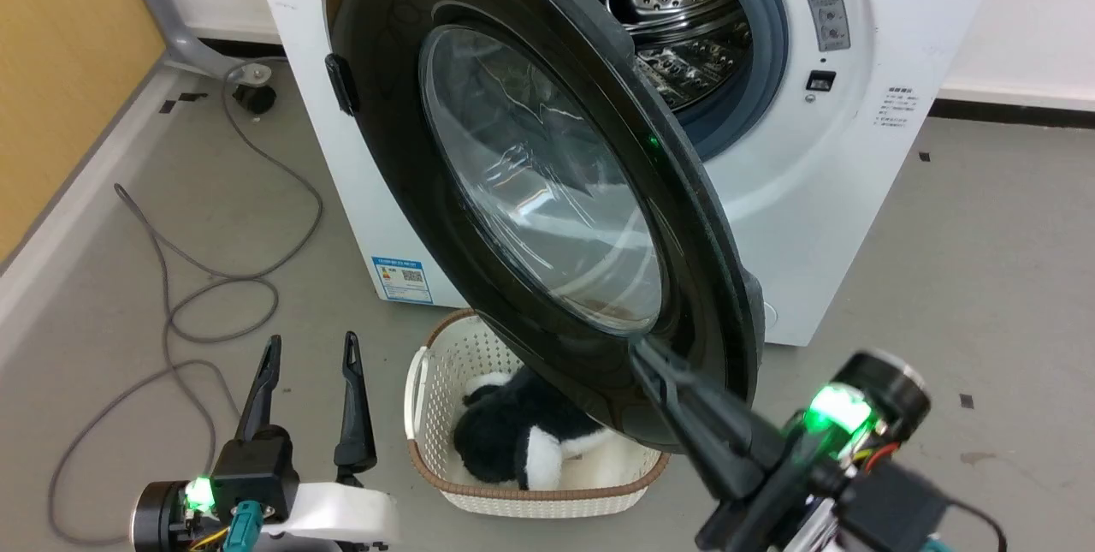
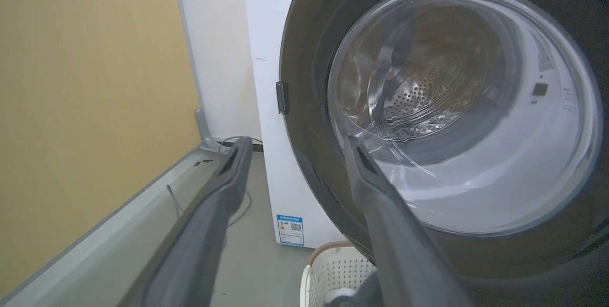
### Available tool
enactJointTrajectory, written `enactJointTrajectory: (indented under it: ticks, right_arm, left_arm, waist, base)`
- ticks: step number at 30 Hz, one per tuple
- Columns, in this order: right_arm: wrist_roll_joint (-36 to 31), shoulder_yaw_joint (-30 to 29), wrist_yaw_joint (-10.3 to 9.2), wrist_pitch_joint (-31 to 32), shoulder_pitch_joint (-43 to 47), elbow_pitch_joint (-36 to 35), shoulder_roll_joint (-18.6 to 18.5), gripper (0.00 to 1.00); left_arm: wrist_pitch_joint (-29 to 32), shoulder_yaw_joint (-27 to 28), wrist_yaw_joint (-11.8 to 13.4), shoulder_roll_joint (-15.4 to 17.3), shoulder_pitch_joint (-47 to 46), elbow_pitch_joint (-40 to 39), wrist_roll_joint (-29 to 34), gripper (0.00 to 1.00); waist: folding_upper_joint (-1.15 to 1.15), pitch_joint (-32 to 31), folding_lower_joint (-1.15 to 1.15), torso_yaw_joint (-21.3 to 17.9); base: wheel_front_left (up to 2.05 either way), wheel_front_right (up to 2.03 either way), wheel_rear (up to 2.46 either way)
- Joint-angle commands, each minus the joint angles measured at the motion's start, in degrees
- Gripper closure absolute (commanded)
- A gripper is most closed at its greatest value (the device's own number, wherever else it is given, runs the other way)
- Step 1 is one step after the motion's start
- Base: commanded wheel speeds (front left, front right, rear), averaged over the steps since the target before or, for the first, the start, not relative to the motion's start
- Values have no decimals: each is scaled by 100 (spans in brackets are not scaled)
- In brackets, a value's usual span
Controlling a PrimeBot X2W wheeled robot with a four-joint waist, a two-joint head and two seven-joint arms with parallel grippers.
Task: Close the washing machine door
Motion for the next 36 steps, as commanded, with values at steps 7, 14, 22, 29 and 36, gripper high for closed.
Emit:
enactJointTrajectory:
  ticks: [7,14,22,29,36]
  right_arm:
    - [-24,-36,2,-20,420,900,-307,100]
    - [90,-436,2,-20,422,1396,-318,100]
    - [51,-898,2,-20,173,1821,-265,100]
    - [-32,-1409,2,-20,-326,2034,-209,100]
    - [-108,-1900,2,-20,-1183,2431,-344,100]
  left_arm:
    - [-25,13,-38,-81,-37,-44,61,0]
    - [-25,26,-46,-118,-143,-51,71,0]
    - [-25,-78,-65,-156,-324,-66,106,0]
    - [-25,-217,-29,-178,-556,-138,100,0]
    - [-25,-402,26,-190,-916,-163,42,0]
  waist:
    - [0,168,0,-35]
    - [0,359,0,-70]
    - [0,638,0,-28]
    - [0,1094,0,13]
    - [0,1704,0,112]
  base:
    - [0,0,0]
    - [0,0,0]
    - [0,0,0]
    - [0,0,0]
    - [0,0,0]
